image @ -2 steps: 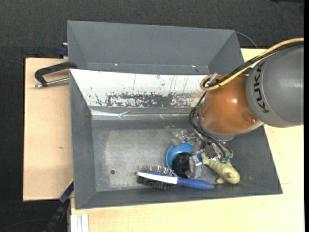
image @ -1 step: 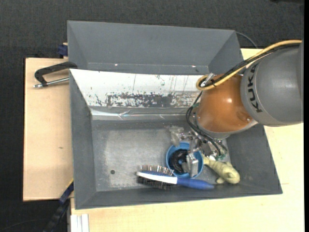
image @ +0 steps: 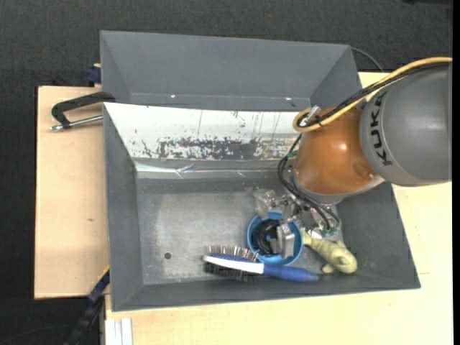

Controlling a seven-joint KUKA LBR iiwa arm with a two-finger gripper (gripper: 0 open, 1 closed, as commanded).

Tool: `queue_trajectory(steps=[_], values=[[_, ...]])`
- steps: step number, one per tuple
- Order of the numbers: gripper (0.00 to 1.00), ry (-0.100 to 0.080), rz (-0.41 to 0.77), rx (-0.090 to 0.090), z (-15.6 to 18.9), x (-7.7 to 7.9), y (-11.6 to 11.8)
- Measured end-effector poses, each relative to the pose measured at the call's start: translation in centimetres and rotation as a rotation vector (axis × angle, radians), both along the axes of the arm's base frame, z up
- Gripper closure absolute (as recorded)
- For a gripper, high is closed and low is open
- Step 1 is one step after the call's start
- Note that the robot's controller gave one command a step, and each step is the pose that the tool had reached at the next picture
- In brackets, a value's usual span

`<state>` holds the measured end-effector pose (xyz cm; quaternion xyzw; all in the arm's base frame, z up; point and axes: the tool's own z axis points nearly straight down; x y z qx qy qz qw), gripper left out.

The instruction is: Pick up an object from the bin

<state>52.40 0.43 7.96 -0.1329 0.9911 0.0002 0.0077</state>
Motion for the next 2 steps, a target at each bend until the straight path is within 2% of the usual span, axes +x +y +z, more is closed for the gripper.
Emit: queue_trajectory(steps=[1, 2], values=[[1.00, 0.031, -0.272, -0.002, 0.1, 6.8, 0.5], [1.00, -0.001, -0.193, 0.001, 13.1, 7.4, 0.5]])
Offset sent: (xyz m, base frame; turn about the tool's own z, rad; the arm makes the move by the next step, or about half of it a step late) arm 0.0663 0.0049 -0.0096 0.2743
